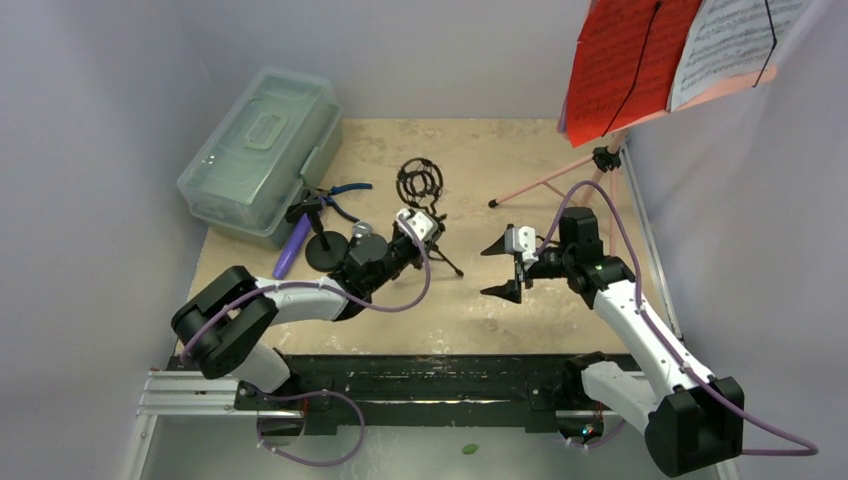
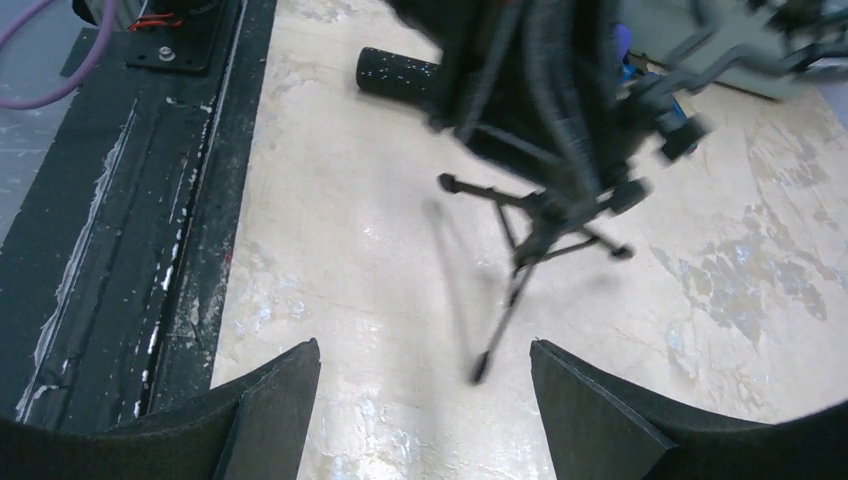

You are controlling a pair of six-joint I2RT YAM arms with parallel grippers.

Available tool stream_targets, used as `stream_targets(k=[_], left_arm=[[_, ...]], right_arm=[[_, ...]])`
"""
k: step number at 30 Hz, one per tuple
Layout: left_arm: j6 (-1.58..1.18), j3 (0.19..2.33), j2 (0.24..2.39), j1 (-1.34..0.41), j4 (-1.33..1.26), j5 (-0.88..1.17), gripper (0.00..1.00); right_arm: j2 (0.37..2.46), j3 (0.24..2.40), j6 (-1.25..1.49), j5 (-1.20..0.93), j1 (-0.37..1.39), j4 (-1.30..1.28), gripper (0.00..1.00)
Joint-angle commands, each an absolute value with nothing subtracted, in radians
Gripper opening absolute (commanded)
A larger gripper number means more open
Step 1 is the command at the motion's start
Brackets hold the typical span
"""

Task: Pack up the instrument practice props
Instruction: Place the microphone stand at the center of the board.

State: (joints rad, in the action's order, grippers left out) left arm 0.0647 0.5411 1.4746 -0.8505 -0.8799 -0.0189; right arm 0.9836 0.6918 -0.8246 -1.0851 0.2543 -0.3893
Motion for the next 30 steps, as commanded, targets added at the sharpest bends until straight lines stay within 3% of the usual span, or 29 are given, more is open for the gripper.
stream_targets(k=[1, 17, 25, 30], left_arm=[[0.106, 0.680, 1.554, -0.752, -1.060, -0.201, 0.00], [0.147, 1.277, 2.126, -0.509, -1.090, -0.245, 0.00], [0.144, 1.461, 2.251, -0.470, -0.953, -0.356, 0.00], [0.127, 1.463, 2.262, -0.466, -0.884, -0.384, 0.13]], right_arm=[[0.964, 0.726, -0.792, -1.058, 0.242, -0.359, 0.81], [0.952, 0.732, -0.798, -1.070, 0.224, -0.378, 0.81], [0.961, 0.733, -0.811, -1.072, 0.223, -0.386, 0.82], [0.965, 0.732, -0.815, -1.076, 0.224, -0.387, 0.82]])
